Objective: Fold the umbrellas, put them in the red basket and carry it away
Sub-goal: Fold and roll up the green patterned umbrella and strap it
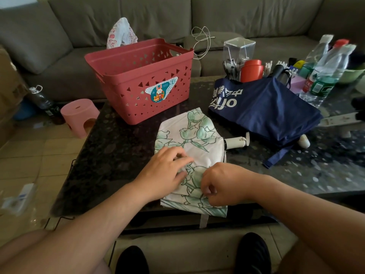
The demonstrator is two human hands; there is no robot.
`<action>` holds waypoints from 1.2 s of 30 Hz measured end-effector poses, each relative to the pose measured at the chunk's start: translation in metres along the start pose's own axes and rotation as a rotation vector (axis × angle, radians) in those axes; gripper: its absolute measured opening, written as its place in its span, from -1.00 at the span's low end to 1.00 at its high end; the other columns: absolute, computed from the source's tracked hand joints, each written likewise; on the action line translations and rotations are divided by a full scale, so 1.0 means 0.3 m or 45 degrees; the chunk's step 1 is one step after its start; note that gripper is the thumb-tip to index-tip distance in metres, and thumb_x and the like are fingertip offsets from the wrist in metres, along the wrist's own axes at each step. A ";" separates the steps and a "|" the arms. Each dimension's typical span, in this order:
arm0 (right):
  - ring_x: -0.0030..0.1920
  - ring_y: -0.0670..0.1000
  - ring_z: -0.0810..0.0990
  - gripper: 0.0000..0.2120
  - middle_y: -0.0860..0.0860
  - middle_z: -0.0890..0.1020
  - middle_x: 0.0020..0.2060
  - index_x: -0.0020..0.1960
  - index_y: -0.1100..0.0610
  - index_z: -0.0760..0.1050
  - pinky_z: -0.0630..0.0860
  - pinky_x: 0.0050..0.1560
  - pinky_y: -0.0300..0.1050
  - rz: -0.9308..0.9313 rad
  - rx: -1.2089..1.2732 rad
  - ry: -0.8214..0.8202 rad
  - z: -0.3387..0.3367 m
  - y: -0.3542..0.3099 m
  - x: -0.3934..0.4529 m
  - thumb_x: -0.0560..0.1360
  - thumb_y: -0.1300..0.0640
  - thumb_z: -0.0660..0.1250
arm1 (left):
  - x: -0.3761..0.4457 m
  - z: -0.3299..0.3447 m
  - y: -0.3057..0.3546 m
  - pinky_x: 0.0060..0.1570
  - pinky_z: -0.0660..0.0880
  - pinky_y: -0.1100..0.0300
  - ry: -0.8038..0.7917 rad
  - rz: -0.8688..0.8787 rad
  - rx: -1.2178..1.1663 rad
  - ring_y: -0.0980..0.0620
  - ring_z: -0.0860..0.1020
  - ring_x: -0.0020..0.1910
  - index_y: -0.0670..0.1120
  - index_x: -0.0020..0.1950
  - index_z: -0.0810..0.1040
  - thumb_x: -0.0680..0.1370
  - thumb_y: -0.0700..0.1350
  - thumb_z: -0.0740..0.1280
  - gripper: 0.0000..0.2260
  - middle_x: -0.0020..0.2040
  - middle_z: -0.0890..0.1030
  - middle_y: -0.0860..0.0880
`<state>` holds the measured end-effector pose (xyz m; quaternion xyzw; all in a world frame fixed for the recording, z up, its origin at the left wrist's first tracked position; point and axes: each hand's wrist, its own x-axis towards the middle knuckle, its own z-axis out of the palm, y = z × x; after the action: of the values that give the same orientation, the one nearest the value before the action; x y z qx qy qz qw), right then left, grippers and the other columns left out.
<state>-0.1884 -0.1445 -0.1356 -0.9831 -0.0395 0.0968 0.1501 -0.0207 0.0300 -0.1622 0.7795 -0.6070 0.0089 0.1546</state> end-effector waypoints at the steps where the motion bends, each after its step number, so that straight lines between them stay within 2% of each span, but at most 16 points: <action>1: -0.22 -0.13 0.48 -0.92 -0.16 0.59 -0.26 -0.24 -0.05 0.54 0.58 -0.11 -0.06 0.024 -0.005 -0.019 -0.001 0.001 0.004 0.34 -0.04 0.33 | 0.000 0.007 0.005 0.34 0.45 -0.04 -0.046 -0.001 -0.002 -0.02 0.42 0.30 0.06 0.46 0.56 0.63 0.04 0.40 -0.61 0.30 0.48 0.06; 4: -0.23 -0.11 0.54 -0.77 -0.13 0.65 -0.28 -0.19 -0.01 0.64 0.60 -0.09 -0.07 0.070 0.000 0.019 -0.006 0.006 0.021 0.37 -0.12 0.28 | 0.002 0.015 0.024 0.32 0.41 0.12 -0.160 0.023 -0.028 0.02 0.42 0.27 0.10 0.49 0.55 0.67 0.09 0.33 -0.62 0.24 0.50 0.10; 7: -0.24 -0.03 0.55 -0.71 -0.07 0.61 -0.27 -0.16 0.00 0.66 0.58 -0.16 -0.02 -0.040 -0.003 0.335 -0.011 0.020 0.052 0.44 -0.10 0.21 | 0.000 0.016 0.029 0.29 0.46 0.04 -0.166 0.019 -0.024 -0.01 0.44 0.28 0.10 0.44 0.60 0.67 0.11 0.32 -0.66 0.27 0.50 0.07; 10: -0.10 0.04 0.55 -0.71 -0.02 0.60 -0.10 0.15 0.03 0.66 0.51 -0.04 -0.10 -0.059 -0.015 0.607 0.005 0.048 0.088 0.49 0.05 0.28 | -0.019 0.012 0.042 0.46 0.35 -0.02 -0.242 -0.001 -0.038 -0.03 0.31 0.43 0.23 0.46 0.54 0.69 0.16 0.25 -0.66 0.50 0.34 0.06; 13: 0.15 0.08 0.47 -0.51 -0.03 0.49 0.16 0.43 -0.04 0.44 0.53 0.16 0.01 0.136 -0.055 0.469 0.033 0.063 0.104 0.50 0.01 0.31 | -0.037 0.006 0.068 0.56 0.17 -0.08 -0.315 -0.001 0.068 -0.07 0.12 0.52 0.42 0.41 0.49 0.69 0.21 0.16 -0.69 0.63 0.08 0.09; 15: 0.21 0.06 0.38 -0.47 -0.06 0.37 0.21 0.49 -0.10 0.33 0.51 0.21 0.01 0.201 -0.092 0.351 0.040 0.062 0.107 0.54 -0.06 0.31 | -0.038 -0.012 0.070 0.58 0.12 -0.08 -0.416 -0.048 0.081 -0.05 0.06 0.53 0.44 0.40 0.48 0.68 0.25 0.15 -0.69 0.61 0.06 0.09; 17: 0.23 0.05 0.36 -0.50 -0.06 0.34 0.22 0.47 -0.11 0.35 0.47 0.23 -0.03 0.201 -0.141 0.291 0.029 0.062 0.103 0.56 -0.12 0.32 | -0.037 -0.031 0.054 0.52 0.19 0.03 -0.499 -0.063 0.010 0.01 0.13 0.45 0.45 0.43 0.45 0.66 0.28 0.20 -0.67 0.46 0.18 0.10; 20: 0.20 0.07 0.46 -0.55 -0.03 0.41 0.23 0.41 -0.08 0.40 0.52 0.18 0.02 0.180 -0.183 0.210 0.019 0.056 0.091 0.57 -0.17 0.32 | -0.045 -0.046 0.024 0.25 0.34 0.21 -0.525 -0.029 -0.098 0.15 0.30 0.23 0.43 0.44 0.44 0.60 0.31 0.32 -0.60 0.17 0.32 0.19; 22: 0.14 0.07 0.55 -0.67 -0.04 0.50 0.17 0.31 -0.08 0.40 0.56 0.10 0.05 0.213 -0.150 0.072 0.017 0.049 0.084 0.60 -0.17 0.27 | -0.051 -0.046 0.014 0.10 0.39 0.21 -0.490 -0.031 -0.136 0.20 0.37 0.09 0.36 0.33 0.46 0.54 0.31 0.39 -0.63 0.05 0.40 0.23; 24: 0.04 0.08 0.59 -0.79 -0.06 0.58 -0.01 0.12 -0.08 0.40 0.58 0.03 0.06 0.259 -0.116 -0.015 0.011 0.048 0.078 0.61 -0.17 0.24 | -0.054 -0.048 0.012 0.04 0.43 0.17 -0.434 -0.031 -0.133 0.21 0.41 0.01 0.27 0.14 0.44 0.50 0.32 0.42 -0.69 -0.02 0.45 0.22; 26: -0.08 0.06 0.58 -0.80 -0.09 0.54 -0.18 -0.04 -0.06 0.39 0.60 -0.02 0.10 0.295 -0.143 -0.045 -0.005 0.049 0.072 0.59 -0.18 0.25 | -0.055 -0.047 0.015 0.05 0.45 0.16 -0.443 -0.043 -0.135 0.20 0.41 0.02 0.22 0.01 0.44 0.50 0.31 0.42 -0.73 -0.04 0.44 0.21; 28: -0.10 0.05 0.56 -0.79 -0.10 0.51 -0.22 -0.10 -0.05 0.40 0.60 -0.06 0.06 0.303 -0.168 -0.054 -0.018 0.048 0.066 0.58 -0.16 0.26 | -0.053 -0.040 0.019 0.07 0.45 0.14 -0.474 -0.052 -0.138 0.16 0.40 0.05 0.19 -0.02 0.46 0.50 0.31 0.41 -0.73 -0.03 0.42 0.19; 29: -0.07 0.06 0.57 -0.81 -0.11 0.51 -0.18 -0.10 -0.05 0.41 0.57 -0.09 0.01 0.284 -0.201 -0.027 -0.023 0.043 0.062 0.58 -0.14 0.28 | -0.049 -0.038 0.020 0.09 0.46 0.13 -0.487 -0.053 -0.133 0.15 0.39 0.06 0.18 -0.03 0.46 0.49 0.32 0.40 -0.73 -0.03 0.41 0.18; 31: 0.04 0.09 0.54 -0.84 -0.06 0.52 -0.03 -0.03 -0.04 0.50 0.51 -0.09 -0.01 0.135 -0.347 0.247 -0.023 0.041 0.062 0.55 -0.11 0.34 | -0.037 -0.041 0.022 0.11 0.48 0.12 -0.516 -0.056 -0.120 0.15 0.38 0.06 0.19 -0.03 0.46 0.47 0.34 0.39 -0.71 -0.04 0.40 0.19; 33: 0.22 0.15 0.47 -0.67 0.00 0.48 0.23 0.18 -0.05 0.54 0.54 0.08 0.13 0.085 -0.505 0.491 -0.014 0.036 0.068 0.49 -0.17 0.41 | -0.021 -0.054 0.025 0.09 0.49 0.14 -0.558 -0.074 -0.139 0.19 0.40 0.04 0.19 -0.05 0.49 0.45 0.37 0.41 -0.69 -0.03 0.43 0.20; 36: 0.59 0.27 0.14 -0.34 0.05 0.17 0.62 0.57 -0.13 0.24 0.22 0.50 0.35 0.181 -0.484 0.379 0.026 0.028 0.081 0.54 -0.34 0.22 | 0.000 -0.096 0.023 0.03 0.57 0.16 -0.593 -0.187 -0.323 0.22 0.56 -0.03 0.18 -0.03 0.62 0.49 0.33 0.44 -0.74 -0.05 0.60 0.17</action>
<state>-0.1659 -0.1479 -0.1497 -0.9974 0.0347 -0.0477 -0.0405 -0.0223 0.0358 -0.1332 0.7769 -0.5643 -0.2578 0.1076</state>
